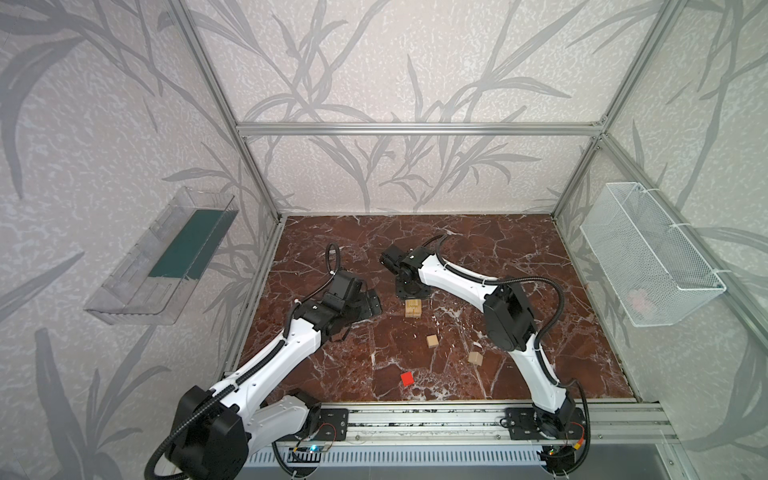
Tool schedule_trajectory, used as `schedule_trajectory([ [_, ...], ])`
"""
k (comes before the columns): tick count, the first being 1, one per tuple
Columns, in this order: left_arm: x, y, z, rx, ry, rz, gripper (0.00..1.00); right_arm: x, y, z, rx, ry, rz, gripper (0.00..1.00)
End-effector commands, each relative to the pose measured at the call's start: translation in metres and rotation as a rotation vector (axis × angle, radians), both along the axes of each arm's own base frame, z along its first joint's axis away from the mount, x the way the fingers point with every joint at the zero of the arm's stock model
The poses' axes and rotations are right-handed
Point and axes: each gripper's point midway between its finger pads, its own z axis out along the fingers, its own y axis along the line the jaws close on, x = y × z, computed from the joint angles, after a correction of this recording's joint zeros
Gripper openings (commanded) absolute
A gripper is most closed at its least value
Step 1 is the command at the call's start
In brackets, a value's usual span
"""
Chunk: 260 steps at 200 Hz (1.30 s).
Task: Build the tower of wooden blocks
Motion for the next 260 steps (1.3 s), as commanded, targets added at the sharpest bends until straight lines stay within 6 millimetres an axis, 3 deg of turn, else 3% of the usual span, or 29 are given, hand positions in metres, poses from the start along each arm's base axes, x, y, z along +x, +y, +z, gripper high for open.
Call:
schedule_trajectory([
  [1,0.000,0.003,-0.003,-0.004,0.004,0.022,1.00,0.004,-0.002,0.002,-0.015,-0.007,-0.016,0.37],
  [61,-0.001,0.004,-0.002,0.001,0.004,0.021,0.99,0.006,-0.003,0.002,-0.010,-0.008,-0.033,0.33],
  [165,-0.001,0.005,-0.002,-0.001,0.004,0.022,1.00,0.009,-0.005,0.005,-0.012,-0.015,-0.041,0.33],
  [260,-0.001,0.005,-0.001,-0.003,0.002,0.026,1.00,-0.002,-0.007,0.008,0.007,0.005,-0.021,0.48],
])
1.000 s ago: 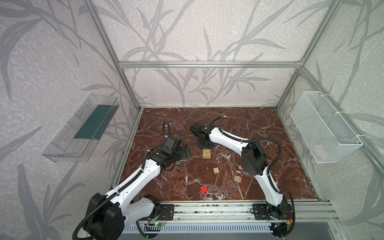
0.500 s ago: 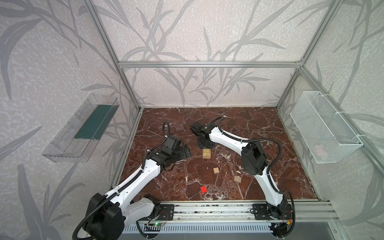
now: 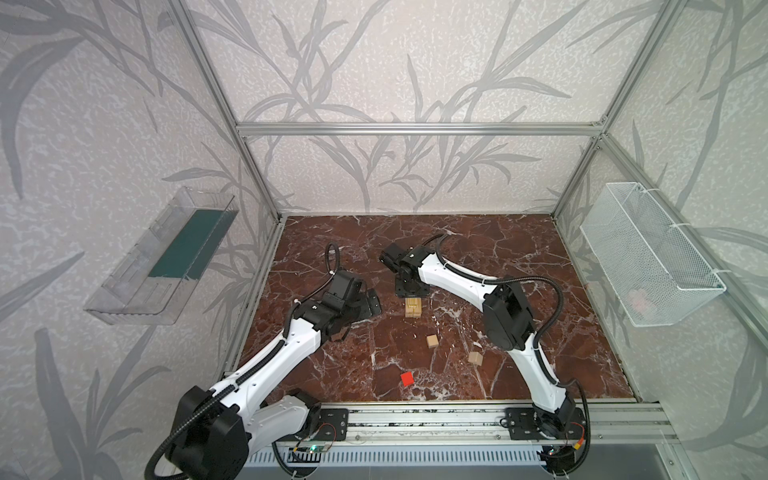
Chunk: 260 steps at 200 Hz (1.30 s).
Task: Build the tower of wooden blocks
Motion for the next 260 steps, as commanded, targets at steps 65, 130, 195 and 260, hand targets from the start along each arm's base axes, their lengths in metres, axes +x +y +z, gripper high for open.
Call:
schedule_trajectory([
  [65,-0.001,0.004,-0.002,-0.004,0.005,0.025,0.99,-0.023,-0.012,0.003,0.015,0.031,0.011,0.46],
  [130,-0.001,0.004,-0.001,-0.009,0.002,0.025,1.00,-0.017,-0.004,0.011,0.024,0.005,0.037,0.42],
  [195,0.000,0.003,0.001,-0.014,-0.003,0.026,1.00,-0.017,-0.003,0.009,0.027,0.009,0.045,0.34],
  [260,0.000,0.003,0.002,-0.014,-0.007,0.027,0.99,-0.012,0.003,0.010,0.042,0.007,0.046,0.30],
])
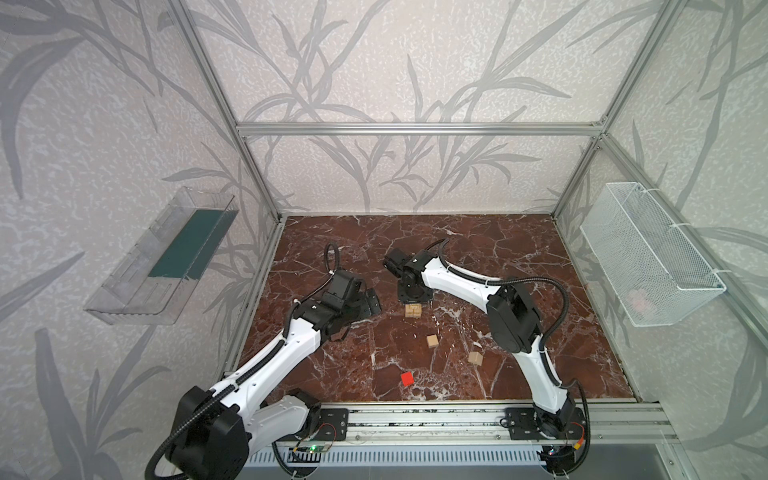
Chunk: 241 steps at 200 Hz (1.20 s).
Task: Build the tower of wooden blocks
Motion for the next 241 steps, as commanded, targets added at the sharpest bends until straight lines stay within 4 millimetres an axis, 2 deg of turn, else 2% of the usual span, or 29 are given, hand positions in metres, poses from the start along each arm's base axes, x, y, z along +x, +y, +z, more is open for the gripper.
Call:
schedule_trajectory([
  [1,-0.001,0.002,0.002,-0.009,-0.009,0.016,0.99,0.005,0.006,0.015,0.024,-0.026,0.007,0.30],
  [158,-0.002,0.004,0.002,-0.007,-0.005,0.018,0.99,0.002,0.000,-0.001,-0.015,0.000,-0.006,0.31],
  [241,-0.003,0.004,0.001,-0.003,-0.003,0.018,0.99,0.001,0.000,-0.003,-0.013,0.003,-0.006,0.41],
])
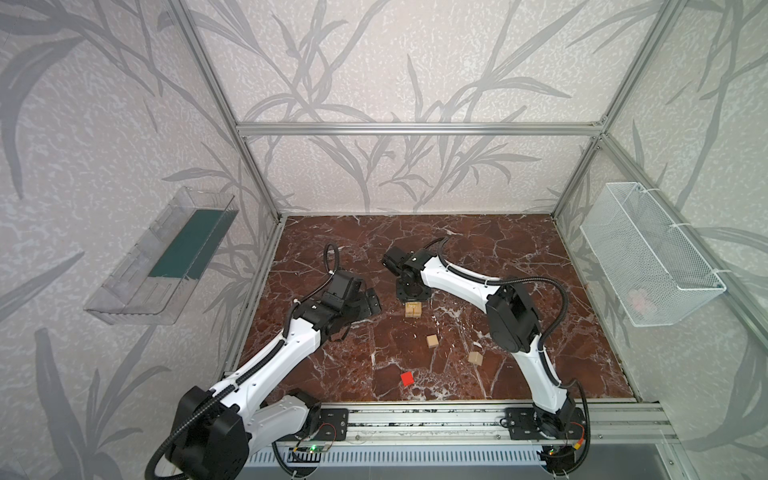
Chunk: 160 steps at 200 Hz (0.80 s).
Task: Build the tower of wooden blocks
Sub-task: 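Open the right gripper and raise it off the placed block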
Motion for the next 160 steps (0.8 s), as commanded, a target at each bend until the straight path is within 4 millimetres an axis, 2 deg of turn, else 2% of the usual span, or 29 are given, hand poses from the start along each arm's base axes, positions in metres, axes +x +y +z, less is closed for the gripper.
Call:
schedule_trajectory([
  [1,-0.003,0.004,0.001,0.001,-0.005,0.012,1.00,-0.002,-0.004,-0.005,-0.024,0.010,-0.005,0.41],
  [33,-0.003,0.004,0.002,-0.001,-0.005,0.013,1.00,-0.001,-0.002,0.007,-0.005,-0.003,-0.001,0.46],
  [95,-0.003,-0.002,0.017,-0.021,-0.027,-0.030,0.99,-0.004,-0.001,0.070,0.088,-0.094,0.055,0.63],
  [127,-0.010,-0.003,0.023,-0.039,-0.013,-0.031,0.99,-0.015,-0.012,0.094,0.127,-0.132,0.097,0.74],
  [160,-0.021,-0.010,0.020,-0.076,0.047,-0.041,0.99,-0.030,-0.027,0.105,0.206,-0.143,0.156,0.83],
])
